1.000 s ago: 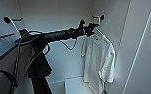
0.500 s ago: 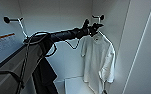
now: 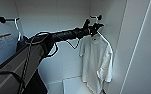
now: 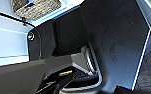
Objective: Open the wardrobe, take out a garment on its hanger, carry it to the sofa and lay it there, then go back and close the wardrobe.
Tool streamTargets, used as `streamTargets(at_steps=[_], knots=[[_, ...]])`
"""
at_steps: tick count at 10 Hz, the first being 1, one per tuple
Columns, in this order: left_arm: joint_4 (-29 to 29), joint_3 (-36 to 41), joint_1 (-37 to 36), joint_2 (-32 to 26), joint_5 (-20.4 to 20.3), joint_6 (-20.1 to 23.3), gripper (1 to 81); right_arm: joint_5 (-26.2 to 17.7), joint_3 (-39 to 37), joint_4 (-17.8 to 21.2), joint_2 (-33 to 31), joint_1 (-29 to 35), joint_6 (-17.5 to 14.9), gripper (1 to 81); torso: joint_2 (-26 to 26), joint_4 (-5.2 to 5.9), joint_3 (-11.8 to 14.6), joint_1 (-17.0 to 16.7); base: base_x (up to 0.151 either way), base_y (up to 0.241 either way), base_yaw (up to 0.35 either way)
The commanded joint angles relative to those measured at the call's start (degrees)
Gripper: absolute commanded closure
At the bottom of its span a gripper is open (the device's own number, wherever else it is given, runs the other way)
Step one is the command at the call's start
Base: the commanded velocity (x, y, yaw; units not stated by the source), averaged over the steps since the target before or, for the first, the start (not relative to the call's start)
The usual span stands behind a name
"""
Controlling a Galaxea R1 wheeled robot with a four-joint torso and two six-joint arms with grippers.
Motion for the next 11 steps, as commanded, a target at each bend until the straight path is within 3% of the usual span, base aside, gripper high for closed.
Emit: streamTargets(at_steps=[1, 4, 5, 11], knots=[[1.8, -2.05, -11.55, 1.06, -0.96, 0.09, 1.0, -2.2, 0.46, 0.1, 0.5, 2.24, 0.11, 1.0, 0.0, 0.0, 0.0, 0.0, 0.0, 0.0, 0.0], [2.6, -1.44, -11.55, 1.07, -1.74, 0.09, 1.0, -2.03, 0.55, 0.19, 0.5, 2.07, 0.11, 1.0, 0.0, 0.0, 0.0, 0.02, 0.0, 0.0, 0.0], [2.6, -0.39, -11.55, 0.63, -1.93, 0.09, 81.1, -2.03, 0.55, 0.19, 0.5, 2.07, 0.11, 1.0, 0.0, 0.0, 0.0, 0.02, 0.0, 0.0, 0.0], [2.07, 7.25, -15.24, -4.81, -3.25, 0.0, 81.1, -1.41, 0.46, -0.17, 0.33, 2.07, -0.07, 1.0, 0.02, 0.0, -0.02, 0.05, 0.0, 0.0, 0.0]])
